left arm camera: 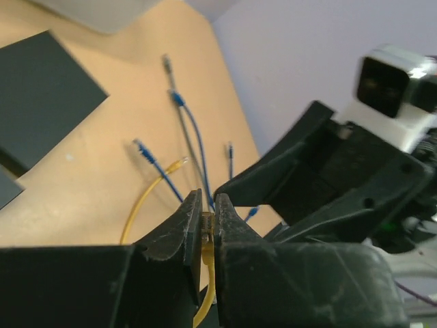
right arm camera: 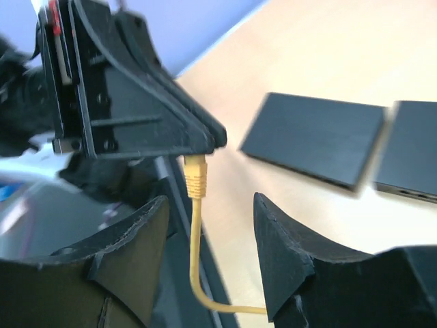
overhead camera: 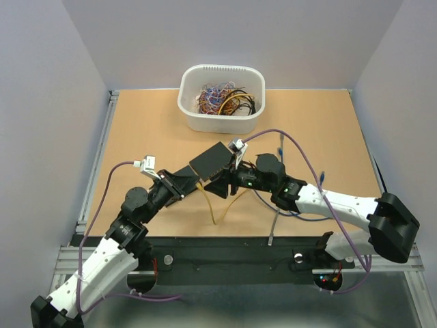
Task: Insert the plug into the switch port
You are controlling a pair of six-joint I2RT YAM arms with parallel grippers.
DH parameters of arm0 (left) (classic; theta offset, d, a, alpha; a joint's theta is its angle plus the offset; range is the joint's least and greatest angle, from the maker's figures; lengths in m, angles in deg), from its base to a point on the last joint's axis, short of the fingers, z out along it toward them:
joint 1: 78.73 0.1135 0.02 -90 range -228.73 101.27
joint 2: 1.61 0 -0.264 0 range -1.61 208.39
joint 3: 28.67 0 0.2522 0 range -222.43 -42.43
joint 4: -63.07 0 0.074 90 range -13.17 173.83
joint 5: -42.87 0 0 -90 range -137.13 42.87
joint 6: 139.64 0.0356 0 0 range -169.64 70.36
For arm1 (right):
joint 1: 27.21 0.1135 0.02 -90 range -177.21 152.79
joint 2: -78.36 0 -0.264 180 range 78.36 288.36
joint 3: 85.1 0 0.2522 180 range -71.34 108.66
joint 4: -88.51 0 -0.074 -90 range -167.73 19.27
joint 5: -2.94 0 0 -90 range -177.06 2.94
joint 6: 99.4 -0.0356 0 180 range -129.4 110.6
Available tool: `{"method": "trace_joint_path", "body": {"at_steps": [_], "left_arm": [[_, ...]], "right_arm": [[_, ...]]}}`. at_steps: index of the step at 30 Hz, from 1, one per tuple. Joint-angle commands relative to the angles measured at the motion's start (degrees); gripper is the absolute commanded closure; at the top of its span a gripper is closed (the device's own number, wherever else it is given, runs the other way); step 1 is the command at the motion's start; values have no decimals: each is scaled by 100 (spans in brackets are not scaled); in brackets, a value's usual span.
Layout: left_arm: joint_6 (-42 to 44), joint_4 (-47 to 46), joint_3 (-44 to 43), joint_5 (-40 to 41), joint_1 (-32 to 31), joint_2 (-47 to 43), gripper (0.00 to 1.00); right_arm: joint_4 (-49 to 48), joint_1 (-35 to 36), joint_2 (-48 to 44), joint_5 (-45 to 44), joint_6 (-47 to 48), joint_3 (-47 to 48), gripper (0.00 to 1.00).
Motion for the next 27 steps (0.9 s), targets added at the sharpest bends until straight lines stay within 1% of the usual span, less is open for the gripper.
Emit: {"method": "trace_joint_path", "body": {"at_steps": [1, 4, 6, 7, 10, 17, 27], "left_arm": [[-241, 692, -282, 590, -16, 344, 100], [-302, 692, -316, 651, -16, 774, 100], [-320, 692, -334, 669, -16, 881, 100], [-346, 683, -326, 678, -16, 907, 100], [-338, 665, -308, 713, -16, 925, 100], [-329, 718, -247, 774, -16, 802, 100], [-303, 815, -150, 792, -16, 635, 100]], "right_arm": [[1132, 325, -176, -1397, 772, 336, 42], [1185, 623, -150, -1951, 913, 388, 44], [1264, 730, -45, -2084, 975, 476, 44], [1342, 774, 129, -2336, 1010, 546, 46], [1483, 993, 516, -2514, 1151, 819, 48], [1493, 1187, 1115, -2716, 1178, 1188, 50], [1317, 1196, 1071, -2770, 923, 1153, 52]]}}
